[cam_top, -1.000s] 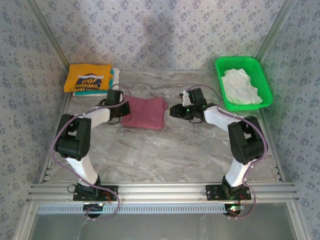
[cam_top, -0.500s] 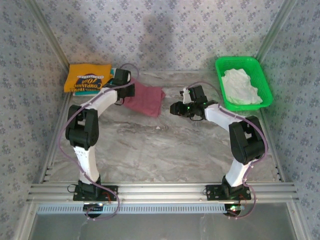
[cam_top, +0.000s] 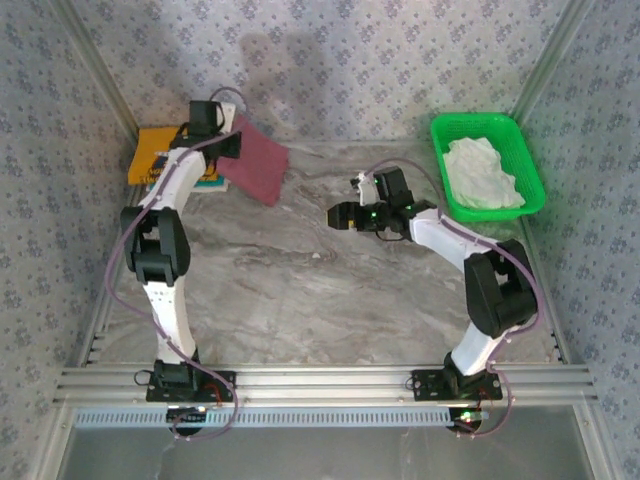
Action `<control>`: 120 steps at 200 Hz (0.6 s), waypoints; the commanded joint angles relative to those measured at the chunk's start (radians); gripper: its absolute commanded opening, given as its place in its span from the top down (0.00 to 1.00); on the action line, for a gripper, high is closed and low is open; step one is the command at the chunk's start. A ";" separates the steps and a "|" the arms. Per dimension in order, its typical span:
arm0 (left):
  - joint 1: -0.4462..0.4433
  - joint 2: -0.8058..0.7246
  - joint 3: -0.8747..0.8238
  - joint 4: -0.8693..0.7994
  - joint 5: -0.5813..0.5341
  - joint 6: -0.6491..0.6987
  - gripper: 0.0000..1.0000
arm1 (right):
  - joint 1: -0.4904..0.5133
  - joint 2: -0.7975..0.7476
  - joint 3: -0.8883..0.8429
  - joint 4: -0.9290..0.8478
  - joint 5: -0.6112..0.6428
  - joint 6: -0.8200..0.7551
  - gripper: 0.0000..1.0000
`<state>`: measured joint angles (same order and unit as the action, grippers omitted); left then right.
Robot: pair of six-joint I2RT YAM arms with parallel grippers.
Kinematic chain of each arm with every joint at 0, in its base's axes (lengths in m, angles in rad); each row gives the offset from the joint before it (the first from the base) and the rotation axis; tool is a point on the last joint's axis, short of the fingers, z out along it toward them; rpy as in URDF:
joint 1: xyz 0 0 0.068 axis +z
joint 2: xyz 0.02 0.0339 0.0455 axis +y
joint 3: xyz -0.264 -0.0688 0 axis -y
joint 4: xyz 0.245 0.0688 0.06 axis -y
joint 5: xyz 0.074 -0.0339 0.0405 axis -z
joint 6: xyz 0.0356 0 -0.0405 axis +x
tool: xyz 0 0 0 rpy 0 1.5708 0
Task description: Fold and stack the t-shirts
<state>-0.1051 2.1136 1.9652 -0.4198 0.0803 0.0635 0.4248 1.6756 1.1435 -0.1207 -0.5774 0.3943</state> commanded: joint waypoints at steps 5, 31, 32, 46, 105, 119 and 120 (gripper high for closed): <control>0.039 0.057 0.168 -0.059 0.106 0.026 1.00 | 0.003 -0.036 0.007 0.009 -0.030 -0.013 0.26; 0.070 0.160 0.375 -0.178 0.158 0.033 1.00 | 0.003 -0.040 0.001 -0.010 -0.008 -0.005 0.26; 0.072 0.165 0.386 -0.183 0.158 0.034 1.00 | 0.003 -0.040 0.001 -0.012 -0.007 -0.006 0.26; 0.091 0.227 0.523 -0.253 0.177 0.041 1.00 | 0.003 -0.047 -0.006 -0.018 0.011 0.000 0.26; 0.176 0.351 0.821 -0.402 0.248 0.011 1.00 | 0.002 -0.073 -0.032 -0.045 0.059 0.006 0.26; 0.190 0.348 0.821 -0.402 0.261 0.012 1.00 | 0.001 -0.073 -0.033 -0.050 0.064 0.006 0.26; 0.191 0.348 0.821 -0.402 0.262 0.013 1.00 | 0.001 -0.073 -0.032 -0.050 0.063 0.006 0.26</control>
<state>0.0559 2.4748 2.7331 -0.7956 0.2836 0.0780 0.4278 1.6302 1.1168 -0.1417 -0.5385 0.3988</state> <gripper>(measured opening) 0.063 0.738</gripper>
